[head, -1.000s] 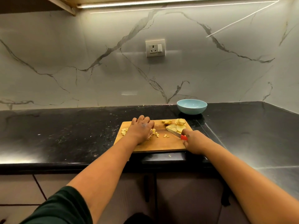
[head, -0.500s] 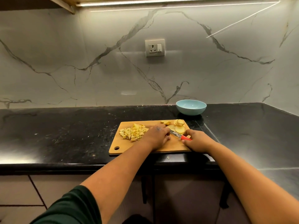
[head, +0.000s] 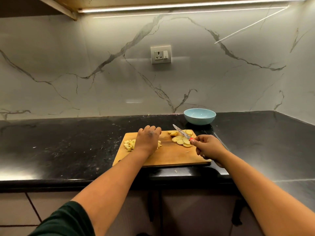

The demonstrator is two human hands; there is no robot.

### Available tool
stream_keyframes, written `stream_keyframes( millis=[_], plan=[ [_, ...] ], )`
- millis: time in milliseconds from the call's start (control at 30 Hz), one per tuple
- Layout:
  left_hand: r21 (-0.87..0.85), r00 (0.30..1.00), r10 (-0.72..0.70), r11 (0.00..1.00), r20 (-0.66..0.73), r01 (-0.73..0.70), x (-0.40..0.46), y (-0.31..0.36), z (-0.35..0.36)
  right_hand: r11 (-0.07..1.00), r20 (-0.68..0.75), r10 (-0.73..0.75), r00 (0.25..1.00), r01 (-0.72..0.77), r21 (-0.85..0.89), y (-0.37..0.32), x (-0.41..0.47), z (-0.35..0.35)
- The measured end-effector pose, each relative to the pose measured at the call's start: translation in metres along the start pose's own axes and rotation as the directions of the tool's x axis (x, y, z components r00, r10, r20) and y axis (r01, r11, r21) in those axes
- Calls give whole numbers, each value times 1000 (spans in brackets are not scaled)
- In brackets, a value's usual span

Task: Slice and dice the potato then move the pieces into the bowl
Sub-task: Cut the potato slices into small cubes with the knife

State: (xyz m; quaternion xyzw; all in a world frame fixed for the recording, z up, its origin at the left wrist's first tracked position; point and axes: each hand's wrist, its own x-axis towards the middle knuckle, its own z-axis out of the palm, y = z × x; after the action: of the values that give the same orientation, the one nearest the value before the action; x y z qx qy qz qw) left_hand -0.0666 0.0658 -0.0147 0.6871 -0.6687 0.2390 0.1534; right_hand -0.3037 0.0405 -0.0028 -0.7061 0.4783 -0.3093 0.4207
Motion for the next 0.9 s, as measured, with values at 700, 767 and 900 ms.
stream_keyframes(
  millis=[700,767,900],
  plan=[
    [-244,960,-236,932,150,267,25,95,13,973,-230,74,970,-20,230,4,22,-17],
    [-201,957,-249,940,151,277,29,98,15,974,-222,83,971,-32,223,6,23,-19],
    [-227,945,-263,925,196,305,39,105,17,970,-237,90,967,-31,243,6,24,-24]
  ],
)
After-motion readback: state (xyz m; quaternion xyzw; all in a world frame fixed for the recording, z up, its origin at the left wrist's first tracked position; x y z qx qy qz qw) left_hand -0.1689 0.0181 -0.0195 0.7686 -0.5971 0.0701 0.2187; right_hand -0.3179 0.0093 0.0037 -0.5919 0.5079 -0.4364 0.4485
